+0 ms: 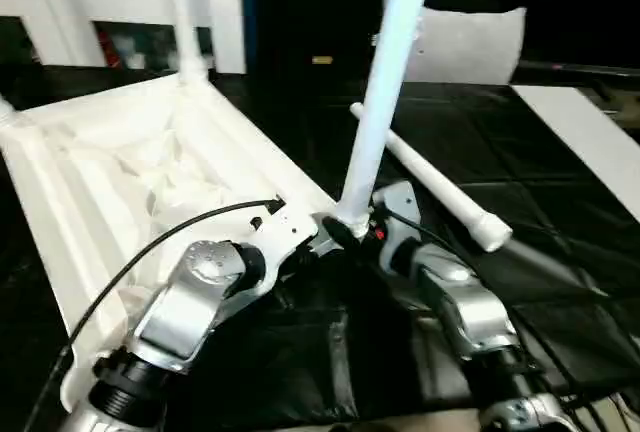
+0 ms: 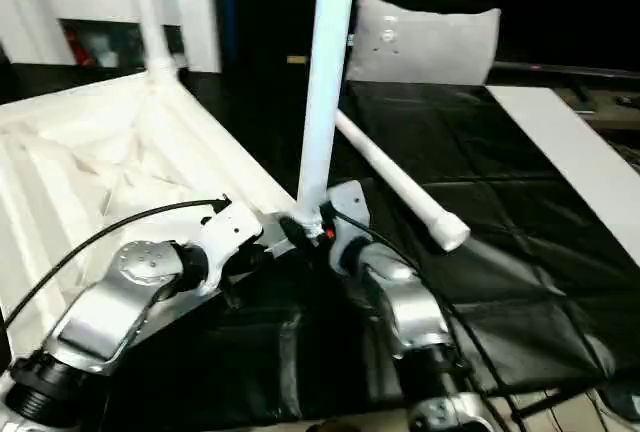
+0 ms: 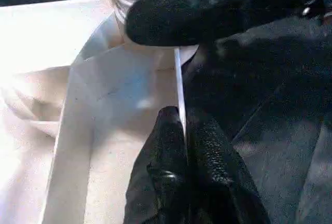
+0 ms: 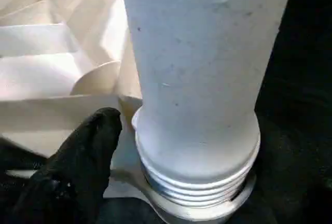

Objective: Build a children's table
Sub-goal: Rotate leg to tighten

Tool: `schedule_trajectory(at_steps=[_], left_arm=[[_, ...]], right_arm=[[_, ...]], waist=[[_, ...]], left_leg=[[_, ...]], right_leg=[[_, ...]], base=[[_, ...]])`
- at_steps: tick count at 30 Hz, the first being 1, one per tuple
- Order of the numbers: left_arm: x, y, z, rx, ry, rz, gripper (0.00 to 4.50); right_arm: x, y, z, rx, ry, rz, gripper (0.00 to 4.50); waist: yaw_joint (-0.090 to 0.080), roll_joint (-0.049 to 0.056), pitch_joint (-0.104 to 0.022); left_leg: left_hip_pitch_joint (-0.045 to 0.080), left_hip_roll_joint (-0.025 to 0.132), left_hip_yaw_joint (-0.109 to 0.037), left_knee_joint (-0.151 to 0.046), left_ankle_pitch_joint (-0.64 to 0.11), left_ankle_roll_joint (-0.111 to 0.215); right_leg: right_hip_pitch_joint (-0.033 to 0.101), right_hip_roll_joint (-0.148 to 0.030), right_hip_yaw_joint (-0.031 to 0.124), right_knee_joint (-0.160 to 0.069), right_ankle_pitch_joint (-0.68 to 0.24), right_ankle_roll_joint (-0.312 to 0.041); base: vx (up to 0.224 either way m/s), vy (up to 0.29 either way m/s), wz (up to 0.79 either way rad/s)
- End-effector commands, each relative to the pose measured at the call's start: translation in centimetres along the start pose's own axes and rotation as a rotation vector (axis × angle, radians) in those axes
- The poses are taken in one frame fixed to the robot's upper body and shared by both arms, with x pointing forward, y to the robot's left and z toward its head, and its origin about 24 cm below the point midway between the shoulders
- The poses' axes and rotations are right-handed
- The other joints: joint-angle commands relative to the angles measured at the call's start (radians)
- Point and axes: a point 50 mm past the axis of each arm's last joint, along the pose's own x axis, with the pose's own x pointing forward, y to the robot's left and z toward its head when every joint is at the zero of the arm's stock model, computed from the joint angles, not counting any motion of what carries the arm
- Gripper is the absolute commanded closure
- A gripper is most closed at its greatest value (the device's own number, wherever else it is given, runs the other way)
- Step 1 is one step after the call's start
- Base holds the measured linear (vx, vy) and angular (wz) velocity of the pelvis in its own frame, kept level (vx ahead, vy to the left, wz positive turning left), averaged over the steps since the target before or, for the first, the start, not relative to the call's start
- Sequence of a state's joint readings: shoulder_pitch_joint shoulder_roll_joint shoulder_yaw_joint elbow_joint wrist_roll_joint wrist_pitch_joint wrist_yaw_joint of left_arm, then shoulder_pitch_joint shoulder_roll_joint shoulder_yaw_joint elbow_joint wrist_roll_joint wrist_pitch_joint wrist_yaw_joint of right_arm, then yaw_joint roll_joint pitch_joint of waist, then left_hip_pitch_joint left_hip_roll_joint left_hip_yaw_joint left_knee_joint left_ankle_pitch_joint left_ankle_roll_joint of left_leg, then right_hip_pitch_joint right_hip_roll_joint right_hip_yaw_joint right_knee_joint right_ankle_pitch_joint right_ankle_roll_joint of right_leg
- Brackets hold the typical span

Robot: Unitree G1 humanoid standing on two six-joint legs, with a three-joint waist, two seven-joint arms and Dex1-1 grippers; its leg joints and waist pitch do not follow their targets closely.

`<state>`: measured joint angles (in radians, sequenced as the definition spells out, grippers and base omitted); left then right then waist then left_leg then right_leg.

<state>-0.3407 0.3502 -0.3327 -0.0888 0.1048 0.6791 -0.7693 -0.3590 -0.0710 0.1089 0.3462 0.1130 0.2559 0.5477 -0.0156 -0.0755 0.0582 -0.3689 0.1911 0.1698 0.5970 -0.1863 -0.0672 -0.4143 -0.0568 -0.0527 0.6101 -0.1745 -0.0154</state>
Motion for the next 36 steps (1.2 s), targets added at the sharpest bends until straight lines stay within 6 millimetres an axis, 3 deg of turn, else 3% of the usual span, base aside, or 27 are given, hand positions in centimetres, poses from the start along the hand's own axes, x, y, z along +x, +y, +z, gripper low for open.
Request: schedule_trajectory(at_steps=[1, 5, 11, 12, 17, 20, 28, 36], left_arm=[[0.1, -0.7, 0.8, 0.073, -0.047, -0.098, 4.5], [-0.8, -0.6, -0.2, 0.144, -0.032, -0.197, 4.5], [-2.1, -0.2, -1.4, 0.259, 0.002, -0.358, 4.5], [-2.3, -0.2, -1.5, 0.269, 0.006, -0.382, 4.5], [-2.9, 0.2, -1.7, 0.308, 0.015, -0.455, 4.5], [-3.2, 0.5, -1.8, 0.361, 0.035, -0.53, 4.5], [-3.3, 0.4, -1.7, 0.407, 0.044, -0.587, 4.5], [-2.9, 0.4, -1.3, 0.427, 0.025, -0.604, 4.5]], right_arm=[[-0.6, 0.5, 0.3, -0.046, -0.02, 0.092, 0.12], [-2.8, -0.8, 0.6, -0.113, -0.026, 0.171, 0.06], [-5.1, -2.3, 1.6, -0.205, 0.006, 0.324, 0.06], [-5.4, -2.4, 1.7, -0.22, 0.025, 0.361, 0.06], [-6.1, -2.8, 1.8, -0.26, 0.093, 0.467, 0.06], [-6.1, -2.9, 1.8, -0.331, 0.16, 0.531, 0.06], [-5.8, -2.2, 1.8, -0.338, 0.186, 0.621, 0.06], [-5.0, -1.4, 1.2, -0.353, 0.195, 0.668, 0.82]], waist=[[0.012, 0.017, -0.054], [0.03, 0.017, -0.053], [0.049, 0.022, -0.047], [0.051, 0.025, -0.047], [0.052, 0.021, -0.047], [0.053, 0.012, -0.05], [0.061, 0.014, -0.051], [0.065, 0.013, -0.05]], left_leg=[[0.005, 0.035, -0.011, -0.075, -0.249, 0.017], [0.009, 0.038, -0.007, -0.075, -0.229, 0.034], [0.018, 0.041, -0.007, -0.08, -0.289, 0.016], [0.019, 0.041, -0.008, -0.08, -0.288, 0.014], [0.015, 0.04, -0.009, -0.081, -0.286, 0.007], [0.012, 0.041, -0.009, -0.079, -0.26, 0.016], [0.015, 0.044, -0.007, -0.078, -0.233, 0.015], [0.017, 0.044, -0.007, -0.079, -0.255, 0.003]], right_leg=[[0.047, -0.067, 0.049, -0.084, -0.276, -0.158], [0.046, -0.067, 0.049, -0.079, -0.255, -0.171], [0.04, -0.068, 0.05, -0.087, -0.332, -0.16], [0.041, -0.069, 0.051, -0.085, -0.324, -0.162], [0.045, -0.071, 0.05, -0.084, -0.335, -0.168], [0.048, -0.073, 0.049, -0.081, -0.32, -0.173], [0.048, -0.074, 0.049, -0.074, -0.281, -0.188], [0.045, -0.076, 0.05, -0.078, -0.328, -0.178]], base=[[0.0, 0.0, 0.0], [0.0, 0.0, 0.0], [0.0, 0.0, 0.0], [0.0, 0.0, 0.0], [0.0, 0.0, 0.0], [0.0, 0.0, 0.0], [0.0, 0.0, 0.0], [0.0, 0.0, 0.0]])
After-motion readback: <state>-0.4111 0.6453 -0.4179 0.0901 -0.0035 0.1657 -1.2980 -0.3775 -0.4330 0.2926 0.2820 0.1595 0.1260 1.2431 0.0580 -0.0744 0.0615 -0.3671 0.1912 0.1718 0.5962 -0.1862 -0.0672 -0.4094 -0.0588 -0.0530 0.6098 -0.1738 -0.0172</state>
